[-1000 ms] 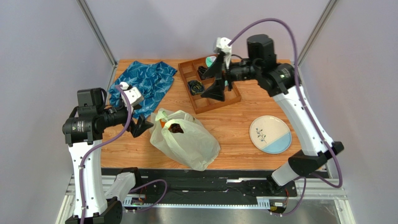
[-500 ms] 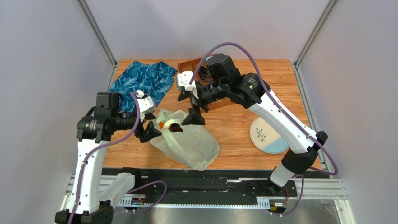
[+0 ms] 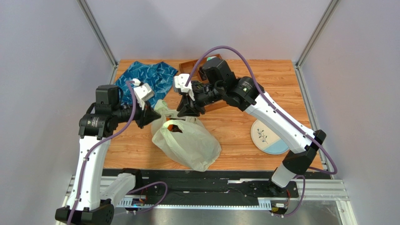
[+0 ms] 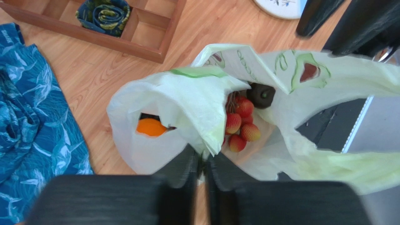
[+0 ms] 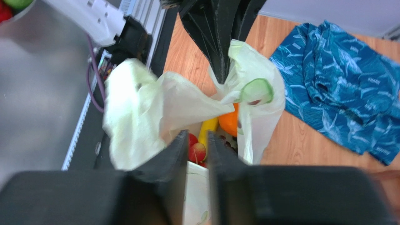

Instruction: Take the fake fruits out of the plastic bag

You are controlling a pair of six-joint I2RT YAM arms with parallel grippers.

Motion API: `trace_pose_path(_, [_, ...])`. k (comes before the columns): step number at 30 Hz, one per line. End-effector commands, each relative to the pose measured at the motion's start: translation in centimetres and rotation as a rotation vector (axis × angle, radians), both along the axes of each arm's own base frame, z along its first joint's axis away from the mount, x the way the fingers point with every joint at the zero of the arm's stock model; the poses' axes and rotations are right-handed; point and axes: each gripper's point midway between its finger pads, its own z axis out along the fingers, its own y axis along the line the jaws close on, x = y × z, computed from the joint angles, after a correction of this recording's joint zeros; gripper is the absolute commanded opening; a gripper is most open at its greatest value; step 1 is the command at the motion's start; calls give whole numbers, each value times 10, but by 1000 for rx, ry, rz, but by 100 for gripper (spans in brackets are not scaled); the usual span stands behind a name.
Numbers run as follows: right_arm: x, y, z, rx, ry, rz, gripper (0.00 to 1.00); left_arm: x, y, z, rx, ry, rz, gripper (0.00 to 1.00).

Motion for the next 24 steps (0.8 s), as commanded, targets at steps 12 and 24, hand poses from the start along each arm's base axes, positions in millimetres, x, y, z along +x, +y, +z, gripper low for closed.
trace_pose_path(12, [154,-33,143,288,-343,-508,0,64,-1,129,-147,-265,156,0])
trace_pose_path(24, [39,-63,60,153,-92,-431,58,12,-5,97,-233,-119,181,0])
